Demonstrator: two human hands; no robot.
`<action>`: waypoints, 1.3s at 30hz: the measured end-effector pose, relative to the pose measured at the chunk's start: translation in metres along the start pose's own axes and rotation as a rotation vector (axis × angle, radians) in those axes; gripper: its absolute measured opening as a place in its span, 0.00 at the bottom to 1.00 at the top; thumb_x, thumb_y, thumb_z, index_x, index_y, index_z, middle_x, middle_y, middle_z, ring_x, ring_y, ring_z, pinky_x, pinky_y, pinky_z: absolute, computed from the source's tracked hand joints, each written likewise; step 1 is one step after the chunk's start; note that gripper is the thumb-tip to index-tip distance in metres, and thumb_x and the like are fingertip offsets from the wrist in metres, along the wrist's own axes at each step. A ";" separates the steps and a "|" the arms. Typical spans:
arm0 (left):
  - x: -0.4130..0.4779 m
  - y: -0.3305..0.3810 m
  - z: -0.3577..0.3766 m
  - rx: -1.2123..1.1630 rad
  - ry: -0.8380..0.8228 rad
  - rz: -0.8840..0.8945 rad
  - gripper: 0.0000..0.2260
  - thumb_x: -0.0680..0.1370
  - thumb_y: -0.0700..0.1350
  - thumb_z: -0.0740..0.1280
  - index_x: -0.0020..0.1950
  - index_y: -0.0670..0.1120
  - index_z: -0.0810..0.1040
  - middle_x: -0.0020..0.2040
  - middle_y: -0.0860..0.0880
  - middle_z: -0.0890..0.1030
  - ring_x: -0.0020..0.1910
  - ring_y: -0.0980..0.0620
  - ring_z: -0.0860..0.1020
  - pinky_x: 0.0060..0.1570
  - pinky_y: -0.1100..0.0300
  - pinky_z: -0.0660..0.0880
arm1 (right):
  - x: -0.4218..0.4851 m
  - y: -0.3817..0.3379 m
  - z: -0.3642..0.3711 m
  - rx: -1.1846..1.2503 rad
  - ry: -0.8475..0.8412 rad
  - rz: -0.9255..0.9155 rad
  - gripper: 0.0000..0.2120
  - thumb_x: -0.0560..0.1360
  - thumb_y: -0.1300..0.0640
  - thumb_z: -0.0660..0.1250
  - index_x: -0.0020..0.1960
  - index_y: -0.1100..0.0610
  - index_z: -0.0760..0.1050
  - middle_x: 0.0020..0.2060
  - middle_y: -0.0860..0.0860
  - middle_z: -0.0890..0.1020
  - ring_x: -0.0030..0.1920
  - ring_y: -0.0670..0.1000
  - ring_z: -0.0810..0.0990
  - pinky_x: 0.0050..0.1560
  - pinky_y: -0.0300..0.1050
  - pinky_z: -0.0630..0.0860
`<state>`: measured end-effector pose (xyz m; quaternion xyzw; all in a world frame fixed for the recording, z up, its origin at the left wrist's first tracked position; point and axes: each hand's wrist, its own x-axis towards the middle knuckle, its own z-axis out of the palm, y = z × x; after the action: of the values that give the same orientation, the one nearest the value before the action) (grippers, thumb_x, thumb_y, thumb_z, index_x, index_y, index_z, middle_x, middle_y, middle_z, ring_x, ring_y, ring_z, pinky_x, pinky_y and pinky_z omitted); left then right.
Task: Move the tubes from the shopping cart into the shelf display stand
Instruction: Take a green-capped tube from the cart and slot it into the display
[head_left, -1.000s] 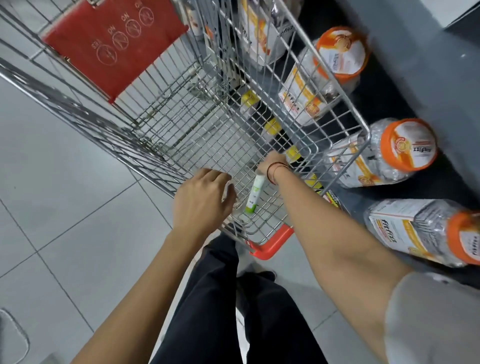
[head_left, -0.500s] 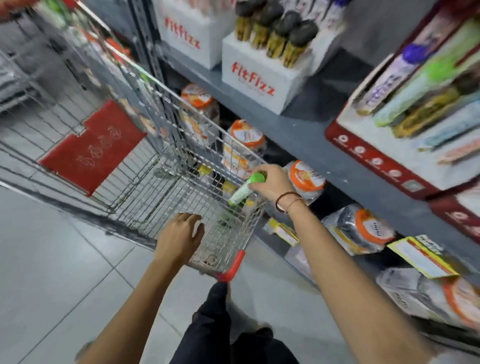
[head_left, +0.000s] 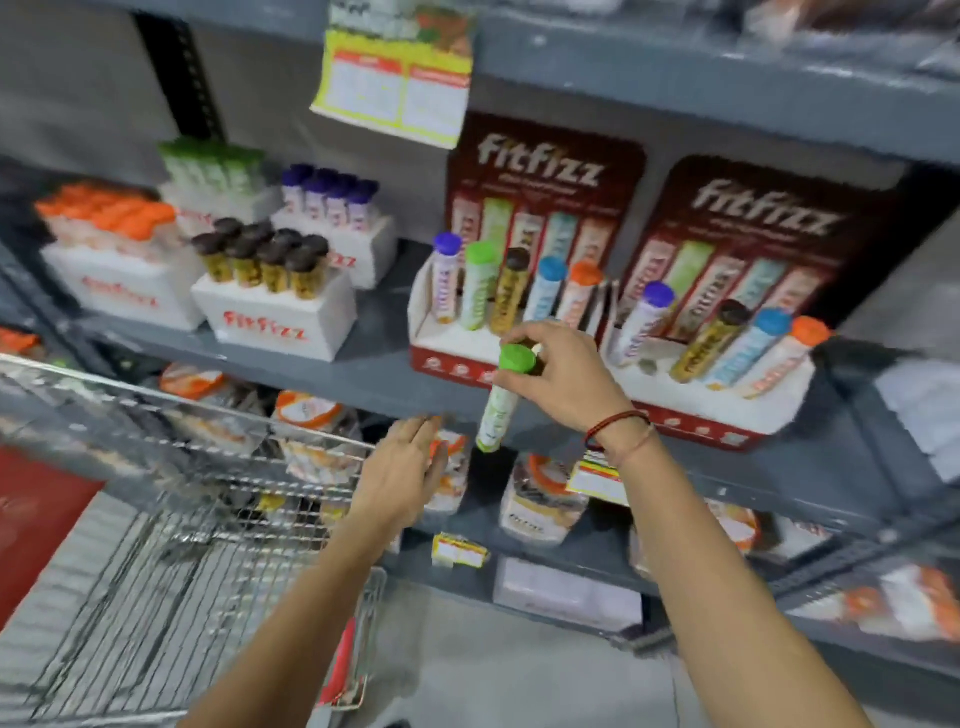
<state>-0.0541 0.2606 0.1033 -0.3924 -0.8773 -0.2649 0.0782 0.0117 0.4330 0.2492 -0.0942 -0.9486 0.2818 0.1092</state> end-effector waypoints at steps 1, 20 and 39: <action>0.011 0.010 0.006 -0.008 -0.006 0.035 0.21 0.76 0.49 0.55 0.58 0.35 0.75 0.53 0.37 0.80 0.49 0.38 0.78 0.45 0.48 0.76 | -0.003 0.007 -0.012 -0.016 0.015 0.014 0.17 0.70 0.57 0.73 0.58 0.58 0.77 0.57 0.56 0.79 0.59 0.56 0.76 0.57 0.42 0.68; 0.048 0.057 0.068 0.063 -0.256 0.269 0.25 0.78 0.54 0.51 0.66 0.39 0.71 0.66 0.41 0.73 0.65 0.42 0.70 0.65 0.49 0.60 | -0.034 0.076 -0.098 -0.104 0.055 0.131 0.05 0.71 0.56 0.72 0.44 0.56 0.78 0.45 0.50 0.79 0.50 0.51 0.74 0.54 0.46 0.70; 0.049 0.051 0.074 0.137 -0.239 0.299 0.26 0.77 0.54 0.51 0.68 0.41 0.69 0.67 0.43 0.72 0.66 0.44 0.68 0.64 0.44 0.55 | -0.020 0.084 -0.133 -0.291 0.039 0.194 0.15 0.74 0.59 0.68 0.60 0.59 0.77 0.49 0.52 0.81 0.40 0.44 0.74 0.41 0.35 0.70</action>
<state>-0.0449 0.3593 0.0781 -0.5406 -0.8284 -0.1414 0.0384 0.0758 0.5655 0.3077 -0.2054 -0.9635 0.1490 0.0852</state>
